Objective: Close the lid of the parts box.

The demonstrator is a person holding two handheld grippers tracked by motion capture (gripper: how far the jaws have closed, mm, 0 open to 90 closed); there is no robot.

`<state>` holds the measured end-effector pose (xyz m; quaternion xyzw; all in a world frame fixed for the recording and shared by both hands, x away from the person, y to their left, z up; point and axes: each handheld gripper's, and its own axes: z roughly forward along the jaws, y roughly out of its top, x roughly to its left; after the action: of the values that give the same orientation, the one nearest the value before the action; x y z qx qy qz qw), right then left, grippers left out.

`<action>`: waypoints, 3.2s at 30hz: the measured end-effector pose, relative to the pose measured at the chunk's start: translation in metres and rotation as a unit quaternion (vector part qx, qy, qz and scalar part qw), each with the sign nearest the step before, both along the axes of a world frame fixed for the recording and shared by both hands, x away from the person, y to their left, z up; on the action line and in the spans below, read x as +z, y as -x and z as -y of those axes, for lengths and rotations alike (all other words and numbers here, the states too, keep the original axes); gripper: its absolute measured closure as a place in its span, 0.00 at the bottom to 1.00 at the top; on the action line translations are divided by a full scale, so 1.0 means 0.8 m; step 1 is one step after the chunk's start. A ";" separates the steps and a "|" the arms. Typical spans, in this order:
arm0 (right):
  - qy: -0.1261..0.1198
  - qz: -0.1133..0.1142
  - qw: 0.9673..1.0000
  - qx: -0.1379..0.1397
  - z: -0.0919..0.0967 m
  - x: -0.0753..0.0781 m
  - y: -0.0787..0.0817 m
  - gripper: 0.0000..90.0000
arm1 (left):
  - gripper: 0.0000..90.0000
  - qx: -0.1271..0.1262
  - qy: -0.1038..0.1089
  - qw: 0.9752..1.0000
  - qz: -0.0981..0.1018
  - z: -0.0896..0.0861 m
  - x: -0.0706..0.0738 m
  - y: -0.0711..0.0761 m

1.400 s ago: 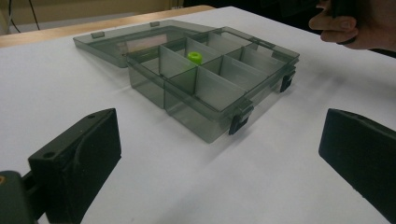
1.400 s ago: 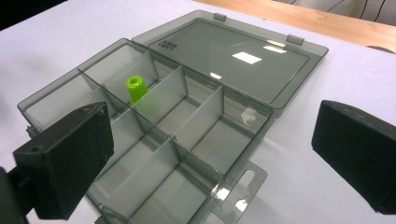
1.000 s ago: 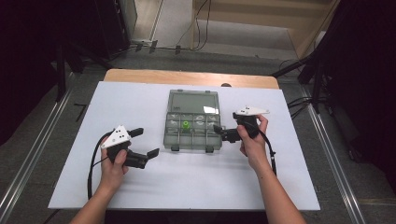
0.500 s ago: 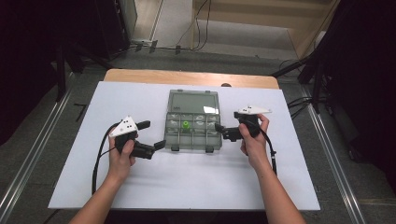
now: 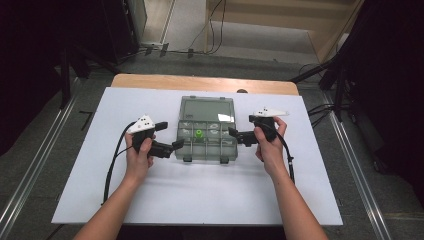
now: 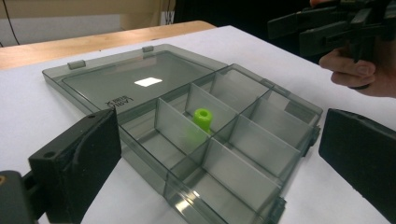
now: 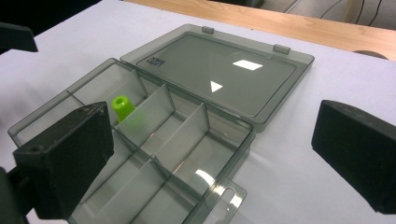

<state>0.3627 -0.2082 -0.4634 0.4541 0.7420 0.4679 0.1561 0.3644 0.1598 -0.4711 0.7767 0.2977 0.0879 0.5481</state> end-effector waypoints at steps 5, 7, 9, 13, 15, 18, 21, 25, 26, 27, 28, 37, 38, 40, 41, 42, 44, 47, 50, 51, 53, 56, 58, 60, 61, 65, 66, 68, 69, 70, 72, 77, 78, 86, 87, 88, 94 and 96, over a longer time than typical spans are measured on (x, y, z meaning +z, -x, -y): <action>0.008 -0.004 1.000 0.004 -0.003 0.002 -0.008 0.00 | 0.00 -0.004 -0.001 1.000 -0.005 0.008 0.000 -0.015; 0.007 -0.006 1.000 0.004 -0.003 0.003 -0.013 0.00 | 0.00 -0.001 -0.003 1.000 -0.006 0.010 0.001 -0.021; 0.006 -0.007 1.000 0.003 -0.003 0.005 -0.017 0.00 | 0.00 0.002 0.000 1.000 -0.008 0.012 0.002 -0.027; 0.006 -0.011 1.000 0.003 -0.005 0.006 -0.024 0.00 | 0.00 0.002 -0.002 1.000 -0.015 0.016 0.002 -0.040; 0.003 -0.012 1.000 0.005 -0.006 0.006 -0.027 0.00 | 0.00 0.003 -0.003 1.000 -0.017 0.017 0.002 -0.046; 0.000 -0.015 1.000 0.004 -0.007 0.005 -0.032 0.00 | 0.00 0.002 -0.003 1.000 -0.022 0.020 0.003 -0.054; 0.000 -0.020 1.000 0.002 -0.008 0.004 -0.037 0.00 | 0.00 0.005 -0.006 1.000 -0.026 0.022 0.004 -0.062; 0.002 -0.024 1.000 0.002 -0.011 0.002 -0.043 0.00 | 0.00 0.013 0.003 0.999 -0.038 0.022 0.002 -0.073; 0.001 -0.025 1.000 0.002 -0.012 0.002 -0.044 0.00 | 0.00 0.015 0.001 0.999 -0.041 0.023 0.000 -0.077; 0.000 -0.023 1.000 0.002 -0.013 0.001 -0.047 0.00 | 0.00 0.014 0.000 0.999 -0.043 0.024 -0.001 -0.078; -0.002 -0.027 1.000 0.003 -0.013 0.000 -0.048 0.00 | 0.00 0.014 -0.003 0.999 -0.044 0.024 -0.001 -0.080; -0.010 -0.044 0.999 -0.006 -0.013 -0.009 -0.063 0.00 | 0.00 0.020 -0.009 0.997 -0.072 0.033 -0.012 -0.099; -0.013 -0.046 0.999 -0.006 -0.014 -0.010 -0.065 0.00 | 0.00 0.021 -0.011 0.997 -0.073 0.034 -0.014 -0.102; -0.016 -0.052 0.999 -0.004 -0.015 -0.013 -0.067 0.00 | 0.00 0.027 -0.004 0.996 -0.081 0.035 -0.016 -0.105; -0.018 -0.052 0.998 -0.004 -0.015 -0.014 -0.069 0.00 | 0.00 0.028 -0.001 0.996 -0.085 0.035 -0.017 -0.107; -0.020 -0.056 0.998 -0.005 -0.016 -0.016 -0.070 0.00 | 0.00 0.030 -0.002 0.996 -0.088 0.035 -0.018 -0.108; -0.022 -0.062 0.998 0.002 -0.017 -0.020 -0.073 0.00 | 0.00 0.030 -0.004 0.995 -0.091 0.036 -0.019 -0.111; -0.038 -0.073 0.997 0.000 -0.016 -0.025 -0.077 0.00 | 0.00 0.032 -0.005 0.995 -0.096 0.037 -0.019 -0.116; -0.053 -0.081 0.995 -0.002 -0.015 -0.028 -0.080 0.00 | 0.00 0.039 0.006 0.994 -0.104 0.035 -0.017 -0.121; -0.053 -0.082 0.995 0.000 -0.014 -0.029 -0.081 0.00 | 0.00 0.041 0.007 0.993 -0.107 0.035 -0.017 -0.123; -0.054 -0.089 0.994 -0.011 -0.014 -0.030 -0.083 0.06 | 0.01 0.046 0.012 0.993 -0.111 0.035 -0.016 -0.126; -0.071 -0.112 0.991 -0.018 -0.011 -0.033 -0.089 0.06 | 0.02 0.044 0.010 0.991 -0.124 0.036 -0.018 -0.131; -0.080 -0.120 0.989 -0.021 -0.010 -0.035 -0.092 0.06 | 0.02 0.042 0.008 0.990 -0.134 0.037 -0.020 -0.133; -0.085 -0.129 0.988 -0.016 -0.011 -0.036 -0.094 0.06 | 0.03 0.044 0.006 0.989 -0.141 0.040 -0.024 -0.135; -0.086 -0.135 0.987 -0.013 -0.013 -0.037 -0.095 0.06 | 0.03 0.046 0.007 0.989 -0.143 0.041 -0.025 -0.135; -0.076 -0.150 0.986 -0.018 -0.017 -0.041 -0.100 0.11 | 0.04 0.054 0.004 0.988 -0.148 0.043 -0.027 -0.137; -0.076 -0.150 0.985 -0.023 -0.017 -0.042 -0.101 0.13 | 0.04 0.059 0.011 0.986 -0.155 0.044 -0.026 -0.137; -0.083 -0.153 0.984 -0.027 -0.017 -0.045 -0.103 0.13 | 0.08 0.068 0.018 0.984 -0.163 0.043 -0.026 -0.139; -0.083 -0.157 0.984 -0.027 -0.016 -0.047 -0.104 0.14 | 0.10 0.075 0.013 0.984 -0.163 0.044 -0.025 -0.139; -0.086 -0.165 0.982 -0.030 -0.017 -0.049 -0.105 0.14 | 0.13 0.083 0.009 0.983 -0.162 0.044 -0.025 -0.140; -0.082 -0.171 0.981 -0.029 -0.016 -0.051 -0.107 0.16 | 0.14 0.089 -0.001 0.983 -0.162 0.044 -0.024 -0.140; -0.081 -0.173 0.981 -0.038 -0.016 -0.052 -0.107 0.20 | 0.14 0.101 -0.029 0.980 -0.172 0.043 -0.032 -0.142; -0.079 -0.171 0.981 -0.039 -0.016 -0.053 -0.107 0.20 | 0.14 0.103 -0.029 0.979 -0.174 0.043 -0.034 -0.143; -0.074 -0.179 0.980 -0.042 -0.017 -0.059 -0.109 0.22 | 0.14 0.105 -0.013 0.973 -0.204 0.047 -0.043 -0.147; -0.076 -0.181 0.980 -0.044 -0.017 -0.060 -0.109 0.22 | 0.14 0.107 -0.011 0.973 -0.206 0.048 -0.044 -0.147; -0.077 -0.181 0.979 -0.044 -0.017 -0.061 -0.109 0.23 | 0.14 0.107 -0.013 0.972 -0.207 0.048 -0.045 -0.147; -0.083 -0.186 0.978 -0.044 -0.015 -0.064 -0.110 0.23 | 0.16 0.112 -0.009 0.967 -0.230 0.047 -0.043 -0.147; -0.087 -0.185 0.978 -0.043 -0.015 -0.065 -0.110 0.25 | 0.18 0.107 -0.006 0.965 -0.238 0.046 -0.043 -0.147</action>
<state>0.4511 -0.1963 -0.5154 0.5760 0.6946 0.4310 -0.0043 0.4819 0.1226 -0.5053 0.7421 0.5002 -0.0397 0.4444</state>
